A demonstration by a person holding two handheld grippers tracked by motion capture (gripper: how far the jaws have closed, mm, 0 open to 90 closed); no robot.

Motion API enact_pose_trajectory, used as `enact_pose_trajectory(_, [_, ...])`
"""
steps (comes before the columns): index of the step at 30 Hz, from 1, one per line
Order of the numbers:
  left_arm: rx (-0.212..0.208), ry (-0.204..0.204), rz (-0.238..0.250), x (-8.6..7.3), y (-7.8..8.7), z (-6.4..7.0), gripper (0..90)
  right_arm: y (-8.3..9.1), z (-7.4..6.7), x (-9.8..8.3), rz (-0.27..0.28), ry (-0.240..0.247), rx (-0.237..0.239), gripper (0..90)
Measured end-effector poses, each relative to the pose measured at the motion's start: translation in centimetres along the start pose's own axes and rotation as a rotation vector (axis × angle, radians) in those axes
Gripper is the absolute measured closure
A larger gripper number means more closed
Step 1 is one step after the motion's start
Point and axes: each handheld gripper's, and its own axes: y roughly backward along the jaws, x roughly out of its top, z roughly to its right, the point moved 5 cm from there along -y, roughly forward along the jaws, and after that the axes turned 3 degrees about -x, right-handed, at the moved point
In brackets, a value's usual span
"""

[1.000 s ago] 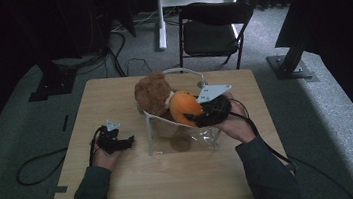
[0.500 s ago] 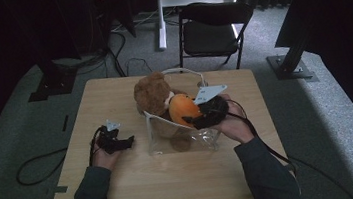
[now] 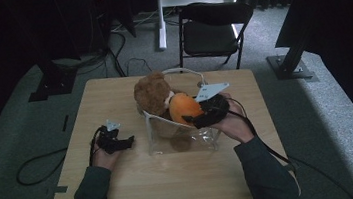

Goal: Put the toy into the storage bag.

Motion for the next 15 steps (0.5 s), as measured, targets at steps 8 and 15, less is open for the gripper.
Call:
enact_pose_trajectory(8, [0.000,0.000,-0.001,0.00,0.01,0.00,16.1,0.13,0.33,0.04,0.016,-0.051,0.038,26.3])
enact_pose_trajectory(15, [-0.001,-0.001,-0.001,0.00,0.01,0.00,16.1,0.35,0.45,0.10,0.035,-0.086,0.076,24.1])
